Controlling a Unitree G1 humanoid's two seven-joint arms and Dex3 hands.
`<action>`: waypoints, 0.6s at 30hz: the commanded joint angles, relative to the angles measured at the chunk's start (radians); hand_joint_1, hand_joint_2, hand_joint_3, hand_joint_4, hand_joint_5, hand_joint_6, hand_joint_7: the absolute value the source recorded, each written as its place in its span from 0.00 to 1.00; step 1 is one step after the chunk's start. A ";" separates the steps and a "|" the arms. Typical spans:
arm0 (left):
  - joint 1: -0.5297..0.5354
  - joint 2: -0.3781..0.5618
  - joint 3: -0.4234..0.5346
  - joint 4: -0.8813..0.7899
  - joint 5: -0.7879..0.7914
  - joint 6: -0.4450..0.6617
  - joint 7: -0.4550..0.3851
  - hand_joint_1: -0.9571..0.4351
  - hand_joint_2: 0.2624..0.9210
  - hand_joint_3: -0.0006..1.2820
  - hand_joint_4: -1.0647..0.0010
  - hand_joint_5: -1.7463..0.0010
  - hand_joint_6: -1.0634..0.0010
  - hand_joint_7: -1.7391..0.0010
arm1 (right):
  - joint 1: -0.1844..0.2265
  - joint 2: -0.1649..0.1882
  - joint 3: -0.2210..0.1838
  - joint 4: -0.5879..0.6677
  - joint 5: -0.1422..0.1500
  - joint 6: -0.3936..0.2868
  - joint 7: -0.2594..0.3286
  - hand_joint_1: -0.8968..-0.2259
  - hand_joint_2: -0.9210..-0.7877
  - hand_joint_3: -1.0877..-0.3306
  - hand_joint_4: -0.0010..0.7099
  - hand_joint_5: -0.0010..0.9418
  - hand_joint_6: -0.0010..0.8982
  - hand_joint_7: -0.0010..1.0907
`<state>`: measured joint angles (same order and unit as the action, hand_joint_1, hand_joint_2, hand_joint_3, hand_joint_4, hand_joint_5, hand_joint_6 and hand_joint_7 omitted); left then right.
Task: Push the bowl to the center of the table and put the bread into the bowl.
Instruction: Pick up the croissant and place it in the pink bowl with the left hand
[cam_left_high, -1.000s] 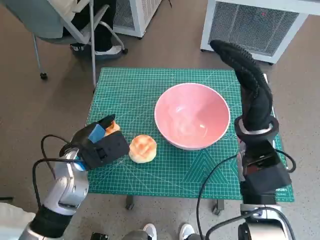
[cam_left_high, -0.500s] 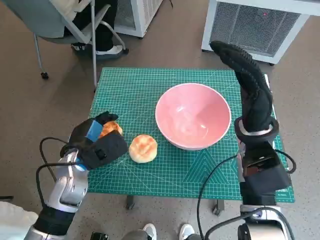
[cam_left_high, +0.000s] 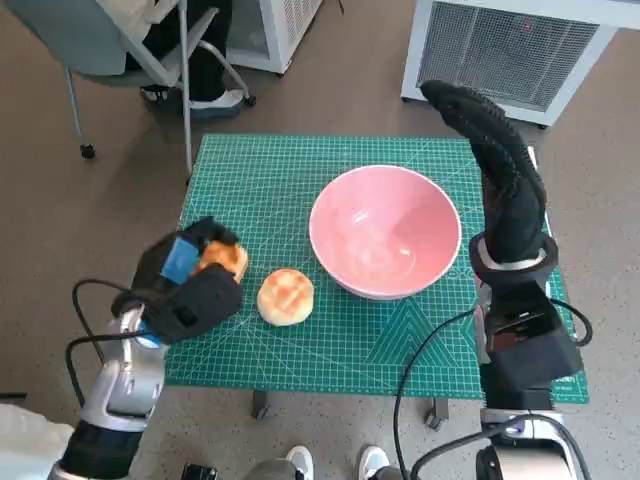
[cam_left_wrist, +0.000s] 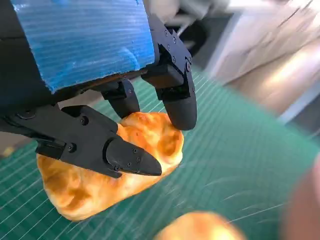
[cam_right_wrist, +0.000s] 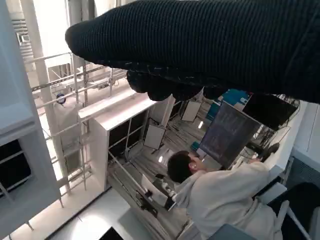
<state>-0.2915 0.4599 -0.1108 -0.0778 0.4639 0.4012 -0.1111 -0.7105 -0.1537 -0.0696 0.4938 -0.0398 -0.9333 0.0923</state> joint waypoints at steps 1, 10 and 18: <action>-0.019 -0.009 0.023 -0.094 0.001 -0.033 0.014 0.69 1.00 0.04 0.28 0.35 0.42 0.36 | 0.020 -0.004 0.003 0.011 0.019 -0.001 0.008 0.52 0.00 0.45 0.44 0.02 0.01 0.67; -0.102 -0.019 0.043 -0.181 0.013 -0.108 0.044 0.69 0.97 0.00 0.20 0.39 0.33 0.44 | 0.024 -0.013 0.001 0.011 0.026 -0.006 0.015 0.51 0.00 0.45 0.44 0.02 0.01 0.67; -0.211 -0.029 0.046 -0.194 0.024 -0.182 0.075 0.69 0.90 0.00 0.10 0.45 0.24 0.50 | 0.033 -0.024 -0.003 -0.006 0.028 -0.003 0.016 0.52 0.00 0.45 0.44 0.01 0.01 0.67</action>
<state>-0.4538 0.4354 -0.0715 -0.2546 0.4748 0.2497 -0.0513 -0.7058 -0.1634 -0.0714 0.4915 -0.0192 -0.9420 0.0978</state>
